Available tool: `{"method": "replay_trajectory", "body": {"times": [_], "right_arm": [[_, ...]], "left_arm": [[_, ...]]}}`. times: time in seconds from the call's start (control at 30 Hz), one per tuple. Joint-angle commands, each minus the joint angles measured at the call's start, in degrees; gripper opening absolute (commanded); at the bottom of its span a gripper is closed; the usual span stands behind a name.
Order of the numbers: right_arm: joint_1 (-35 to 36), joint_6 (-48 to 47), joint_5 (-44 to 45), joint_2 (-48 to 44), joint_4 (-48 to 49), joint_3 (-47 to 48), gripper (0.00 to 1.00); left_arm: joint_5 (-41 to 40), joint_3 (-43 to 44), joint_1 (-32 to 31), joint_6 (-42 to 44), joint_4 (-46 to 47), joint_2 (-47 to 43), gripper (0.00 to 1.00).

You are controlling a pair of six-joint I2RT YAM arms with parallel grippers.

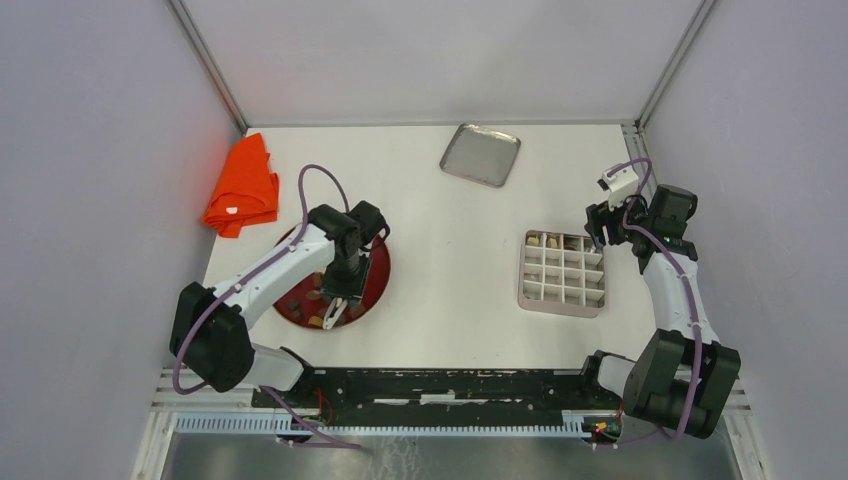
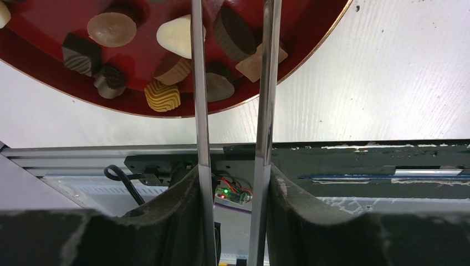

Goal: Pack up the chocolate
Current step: Pick up the fake chocolate from the plate.

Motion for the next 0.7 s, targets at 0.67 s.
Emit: {"method": "replay_trajectory", "body": {"times": [0.67], "right_arm": [[0.2,-0.5,-1.6,0.6,0.5,1.7,0.72]], "left_arm": [[5.6,5.1,0.3,-1.8,4.6,-8.4,0.02]]}}
